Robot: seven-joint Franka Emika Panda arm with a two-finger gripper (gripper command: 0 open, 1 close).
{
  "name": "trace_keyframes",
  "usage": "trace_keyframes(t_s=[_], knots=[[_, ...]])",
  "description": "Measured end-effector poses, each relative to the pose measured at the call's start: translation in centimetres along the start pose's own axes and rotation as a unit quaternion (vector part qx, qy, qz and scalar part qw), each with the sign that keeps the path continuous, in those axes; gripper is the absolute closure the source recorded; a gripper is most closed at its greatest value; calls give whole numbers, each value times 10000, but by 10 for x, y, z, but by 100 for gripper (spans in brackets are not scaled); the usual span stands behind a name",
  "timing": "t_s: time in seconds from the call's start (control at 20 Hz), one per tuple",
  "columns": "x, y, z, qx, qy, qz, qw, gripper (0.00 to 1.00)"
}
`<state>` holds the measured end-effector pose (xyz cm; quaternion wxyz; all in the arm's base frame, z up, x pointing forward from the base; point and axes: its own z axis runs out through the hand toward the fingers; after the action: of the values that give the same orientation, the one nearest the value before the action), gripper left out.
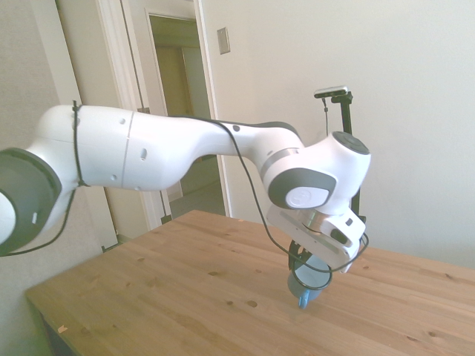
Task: Flip the mug upright
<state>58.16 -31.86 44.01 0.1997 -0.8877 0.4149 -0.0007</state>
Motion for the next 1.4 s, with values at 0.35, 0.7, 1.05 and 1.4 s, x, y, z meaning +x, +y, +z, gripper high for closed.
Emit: trace_keyframes(t_s=[0.35,0.7,1.05,1.4], knots=[[-63,-2,32,-748,462,114,9961,100],[-92,-16,52,-1159,803,157,9899,100],[-94,-23,73,-1385,945,195,9856,100],[-94,-27,79,-1436,956,271,9846,0]])
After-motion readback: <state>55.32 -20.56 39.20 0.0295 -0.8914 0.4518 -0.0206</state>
